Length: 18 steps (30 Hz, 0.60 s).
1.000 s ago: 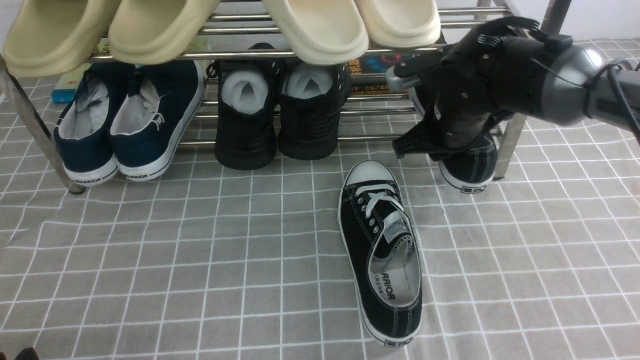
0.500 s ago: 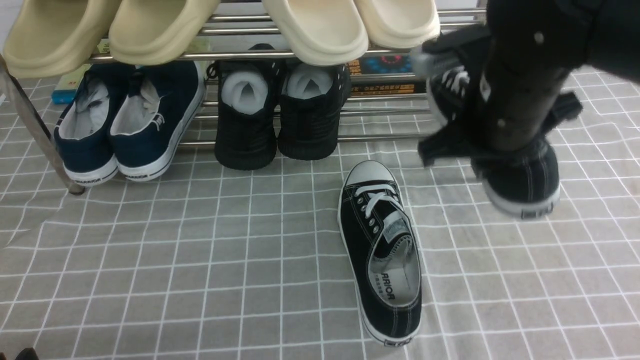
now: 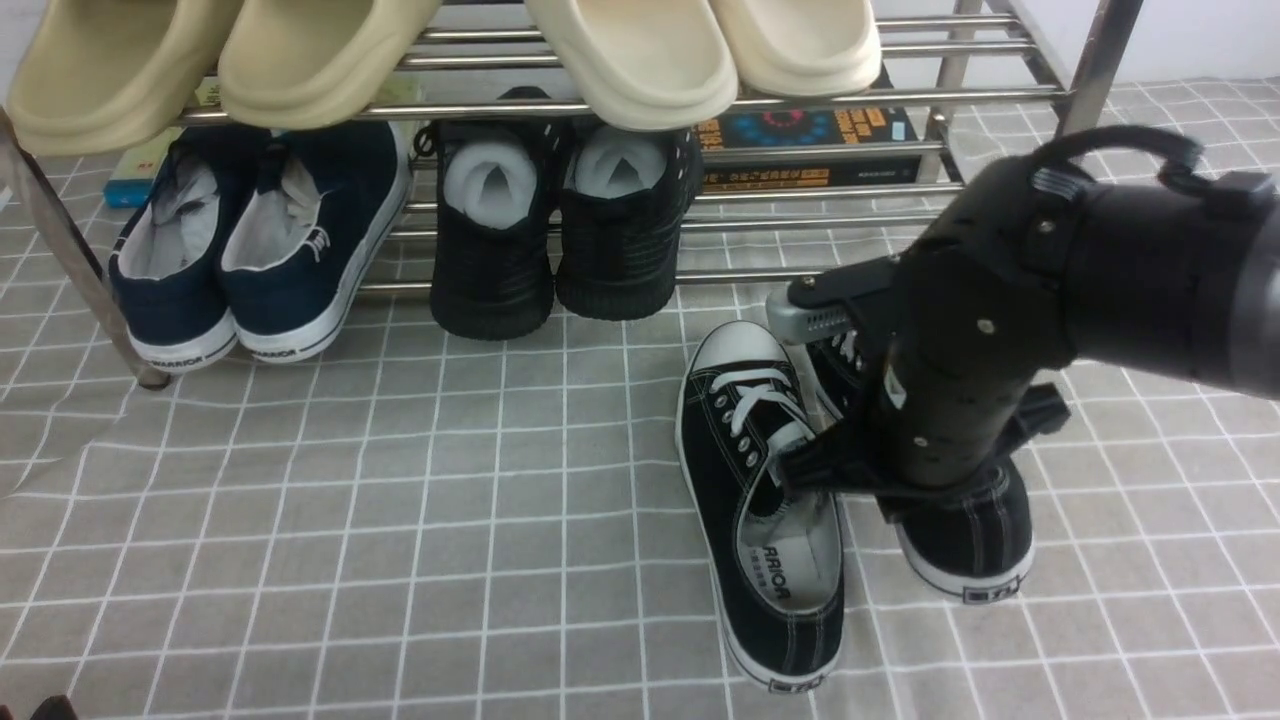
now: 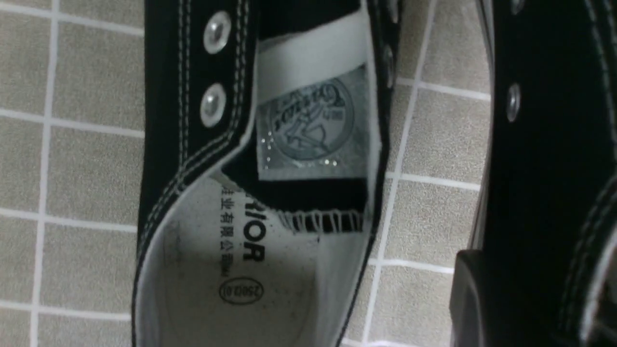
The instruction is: Take the shoes off the shelf with your hand from the grey coffee tablecloth.
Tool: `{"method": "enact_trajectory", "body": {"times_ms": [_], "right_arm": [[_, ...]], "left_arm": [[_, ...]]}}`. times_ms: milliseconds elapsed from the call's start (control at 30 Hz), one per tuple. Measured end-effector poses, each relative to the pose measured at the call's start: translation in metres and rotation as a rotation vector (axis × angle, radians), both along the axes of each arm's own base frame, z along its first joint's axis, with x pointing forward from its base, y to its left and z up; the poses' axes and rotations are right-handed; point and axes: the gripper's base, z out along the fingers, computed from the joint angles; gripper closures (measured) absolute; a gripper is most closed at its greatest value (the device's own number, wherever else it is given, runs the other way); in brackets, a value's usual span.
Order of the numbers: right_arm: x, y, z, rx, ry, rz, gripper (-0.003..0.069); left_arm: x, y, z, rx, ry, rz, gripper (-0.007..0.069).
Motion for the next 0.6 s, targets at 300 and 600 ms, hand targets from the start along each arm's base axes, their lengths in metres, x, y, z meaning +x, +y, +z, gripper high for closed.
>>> {"method": "enact_trajectory", "body": {"times_ms": [300, 600], "right_arm": [[0.011, 0.001, -0.013, 0.034, -0.035, -0.100, 0.0552], [0.013, -0.001, 0.002, 0.066, -0.091, -0.089, 0.0330]], "left_arm": [[0.000, 0.000, 0.000, 0.000, 0.000, 0.001, 0.0384], [0.000, 0.000, 0.000, 0.000, 0.000, 0.002, 0.0384]]}}
